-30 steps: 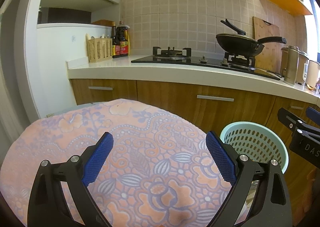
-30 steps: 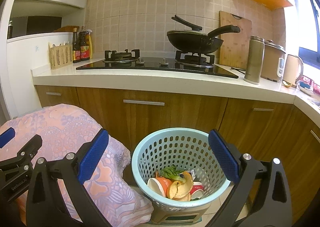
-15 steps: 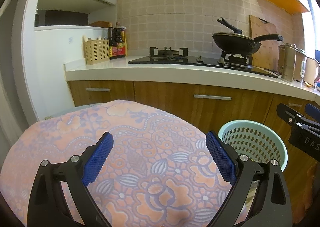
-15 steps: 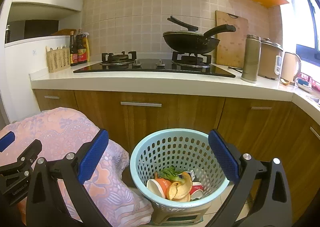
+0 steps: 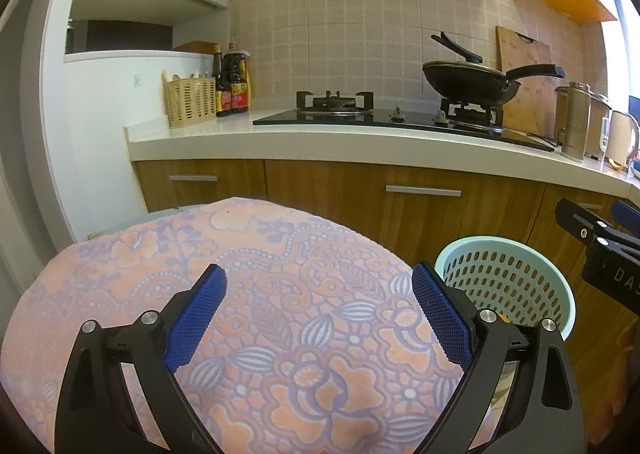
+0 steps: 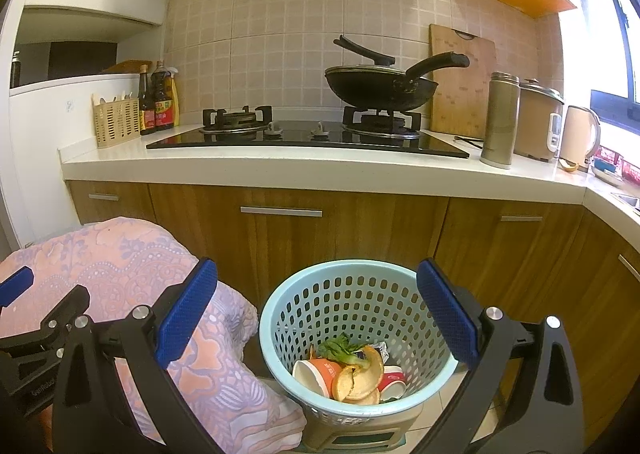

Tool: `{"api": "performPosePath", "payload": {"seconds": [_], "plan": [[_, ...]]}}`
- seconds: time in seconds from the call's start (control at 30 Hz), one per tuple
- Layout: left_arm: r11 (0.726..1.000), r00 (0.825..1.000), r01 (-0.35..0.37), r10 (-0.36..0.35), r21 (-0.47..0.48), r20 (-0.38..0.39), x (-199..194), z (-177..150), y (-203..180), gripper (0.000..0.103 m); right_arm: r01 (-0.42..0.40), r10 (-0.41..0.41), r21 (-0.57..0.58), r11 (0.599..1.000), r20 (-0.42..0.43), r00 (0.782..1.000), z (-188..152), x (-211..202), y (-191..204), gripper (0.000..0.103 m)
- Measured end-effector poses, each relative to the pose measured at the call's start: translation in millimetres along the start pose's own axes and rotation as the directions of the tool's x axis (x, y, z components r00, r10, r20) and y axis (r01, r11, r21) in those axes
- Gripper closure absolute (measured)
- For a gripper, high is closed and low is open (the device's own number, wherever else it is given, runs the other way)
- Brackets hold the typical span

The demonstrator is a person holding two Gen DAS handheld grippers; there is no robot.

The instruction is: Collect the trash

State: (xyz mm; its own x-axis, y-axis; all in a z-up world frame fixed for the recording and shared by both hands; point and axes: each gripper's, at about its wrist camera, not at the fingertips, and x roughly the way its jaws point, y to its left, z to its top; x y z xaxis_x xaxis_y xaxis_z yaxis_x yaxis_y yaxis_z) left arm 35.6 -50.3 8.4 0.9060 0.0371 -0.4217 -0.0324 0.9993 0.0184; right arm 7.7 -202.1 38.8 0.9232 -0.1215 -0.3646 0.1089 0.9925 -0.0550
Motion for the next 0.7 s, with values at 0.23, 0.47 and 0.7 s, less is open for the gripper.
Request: {"api": "performPosePath", "payload": {"seconds": [0.23,0.47,0.7], "plan": [[1.0,1.0,0.002,-0.002,0.0,-0.001,0.2,-0.1,0.1,0.011,-0.003,0.003,-0.003,1.0,-0.007,1.0,-1.6,1.1,1.4,0.008],[1.0,1.0,0.004,-0.004,0.0,0.001,-0.4,-0.5,0.1,0.011,-0.009,0.009,-0.012,1.0,-0.01,1.0,-3.4,1.6,4.5,0.008],[1.0,1.0,0.003,-0.003,0.0,0.0,-0.2,-0.4,0.6,0.011,-0.008,0.008,-0.01,1.0,-0.014,1.0,-3.6,3.3,2.9,0.008]]}}
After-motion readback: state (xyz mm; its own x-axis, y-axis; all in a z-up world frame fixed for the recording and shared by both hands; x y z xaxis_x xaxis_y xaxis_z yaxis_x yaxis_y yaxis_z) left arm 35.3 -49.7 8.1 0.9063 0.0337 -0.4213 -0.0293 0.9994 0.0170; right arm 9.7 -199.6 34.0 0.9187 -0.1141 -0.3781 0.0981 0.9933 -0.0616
